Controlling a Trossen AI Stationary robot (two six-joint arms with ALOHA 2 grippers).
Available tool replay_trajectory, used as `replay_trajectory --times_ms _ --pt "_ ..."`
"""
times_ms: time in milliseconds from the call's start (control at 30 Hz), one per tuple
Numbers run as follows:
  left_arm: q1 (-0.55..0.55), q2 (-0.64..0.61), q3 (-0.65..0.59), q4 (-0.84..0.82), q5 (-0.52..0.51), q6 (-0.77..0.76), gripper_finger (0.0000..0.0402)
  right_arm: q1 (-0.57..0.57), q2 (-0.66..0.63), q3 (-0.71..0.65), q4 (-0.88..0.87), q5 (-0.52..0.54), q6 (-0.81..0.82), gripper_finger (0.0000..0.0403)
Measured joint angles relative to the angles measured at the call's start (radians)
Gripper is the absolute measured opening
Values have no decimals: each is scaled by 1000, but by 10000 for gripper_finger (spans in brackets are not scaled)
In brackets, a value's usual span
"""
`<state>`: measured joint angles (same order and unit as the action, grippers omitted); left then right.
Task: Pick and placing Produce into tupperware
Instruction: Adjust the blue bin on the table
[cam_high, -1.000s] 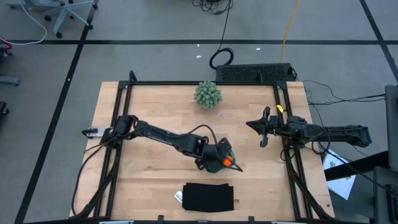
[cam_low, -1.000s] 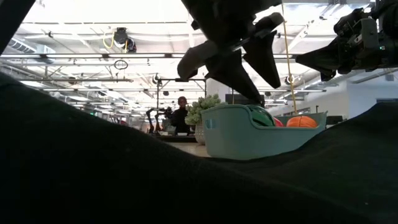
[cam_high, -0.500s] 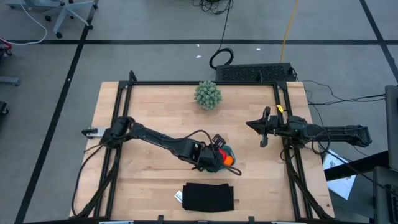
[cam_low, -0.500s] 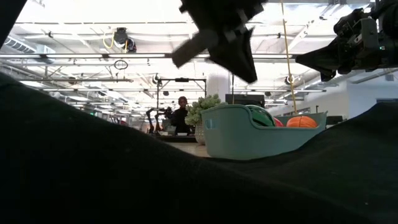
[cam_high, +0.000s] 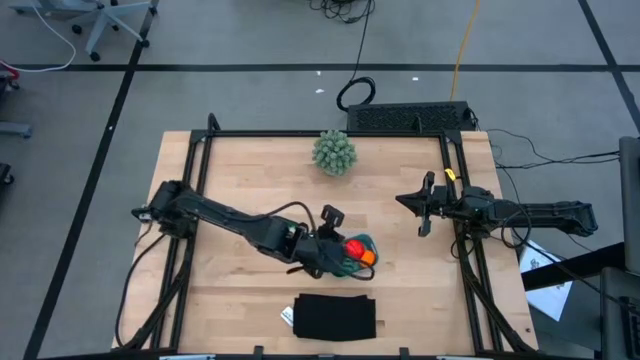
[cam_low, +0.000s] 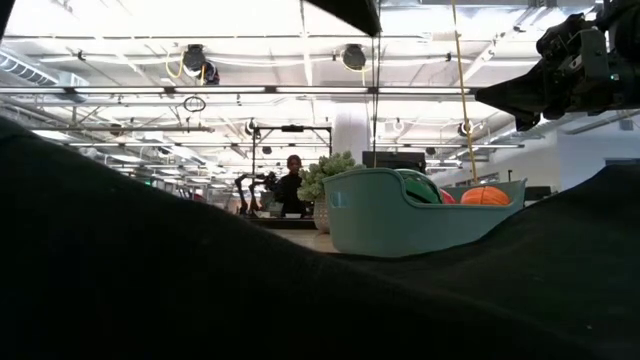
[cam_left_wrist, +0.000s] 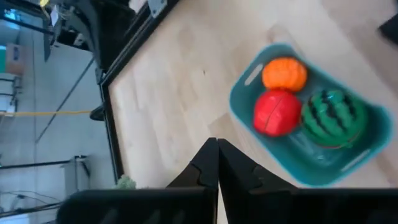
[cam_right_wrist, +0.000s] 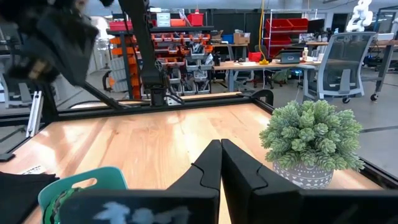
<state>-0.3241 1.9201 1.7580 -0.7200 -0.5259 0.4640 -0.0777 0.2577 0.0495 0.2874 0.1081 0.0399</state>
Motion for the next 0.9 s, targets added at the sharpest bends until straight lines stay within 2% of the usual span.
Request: replay_trajectory --times_ms 267,500,900 --pt "-88 -62 -15 -11 -1 -176 1 0 0 0 -3 -2 1 0" --pt "-196 -69 -113 48 -158 -365 1 0 0 0 -8 -6 12 0" --pt "-215 -70 -433 433 -191 -545 0 0 0 0 -8 -7 12 0"
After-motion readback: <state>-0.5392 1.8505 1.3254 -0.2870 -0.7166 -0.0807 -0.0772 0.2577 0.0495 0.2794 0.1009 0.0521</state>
